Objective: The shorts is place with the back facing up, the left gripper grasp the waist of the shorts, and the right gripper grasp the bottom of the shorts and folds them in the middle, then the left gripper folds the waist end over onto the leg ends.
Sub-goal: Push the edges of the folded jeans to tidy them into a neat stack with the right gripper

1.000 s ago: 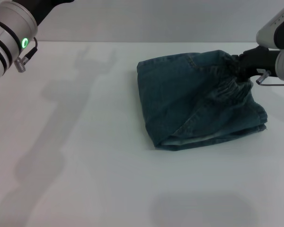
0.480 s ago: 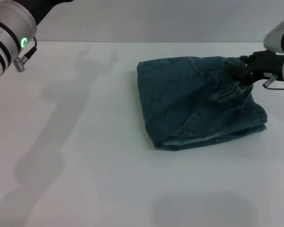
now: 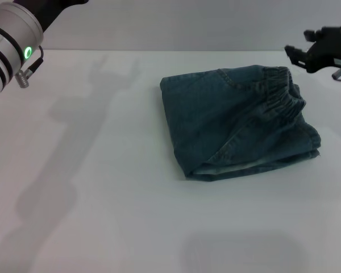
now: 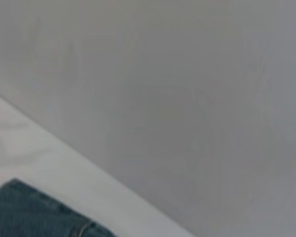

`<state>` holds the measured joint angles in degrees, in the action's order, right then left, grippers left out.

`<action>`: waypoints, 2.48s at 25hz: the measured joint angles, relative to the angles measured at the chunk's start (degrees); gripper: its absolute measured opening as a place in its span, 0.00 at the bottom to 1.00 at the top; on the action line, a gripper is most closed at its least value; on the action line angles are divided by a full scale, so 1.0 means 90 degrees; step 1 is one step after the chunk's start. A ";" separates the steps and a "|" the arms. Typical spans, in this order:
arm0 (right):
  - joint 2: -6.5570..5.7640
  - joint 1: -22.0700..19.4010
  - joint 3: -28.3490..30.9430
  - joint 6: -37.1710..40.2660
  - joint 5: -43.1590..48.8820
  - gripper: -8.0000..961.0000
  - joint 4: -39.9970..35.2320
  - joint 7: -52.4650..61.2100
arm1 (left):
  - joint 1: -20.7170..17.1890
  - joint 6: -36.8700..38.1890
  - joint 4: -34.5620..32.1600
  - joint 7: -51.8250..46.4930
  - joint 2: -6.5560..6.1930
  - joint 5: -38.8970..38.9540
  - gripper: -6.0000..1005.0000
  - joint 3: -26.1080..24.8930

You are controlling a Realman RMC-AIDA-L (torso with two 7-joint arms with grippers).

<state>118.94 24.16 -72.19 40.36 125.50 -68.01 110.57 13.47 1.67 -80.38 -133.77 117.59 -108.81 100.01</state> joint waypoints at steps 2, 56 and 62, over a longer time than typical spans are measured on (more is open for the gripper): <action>-0.0002 -0.0026 -0.0090 0.0160 -0.0042 0.49 -0.0154 0.0000 | 0.0006 0.0000 -0.0007 0.0000 0.0000 0.0000 0.84 0.0000; -0.0037 0.0176 0.0708 0.1062 0.0388 0.48 0.1029 0.0513 | 0.0458 -0.0013 0.0366 -0.0010 0.0039 0.0001 0.84 -0.0035; -0.0030 0.0330 0.0732 0.0845 0.0506 0.48 0.1236 0.0526 | 0.0448 0.0000 0.0366 -0.0014 0.0039 0.0001 0.84 -0.0060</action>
<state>118.67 27.13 -65.60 47.97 130.06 -56.89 115.31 17.51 1.67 -77.08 -133.90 117.94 -108.80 99.47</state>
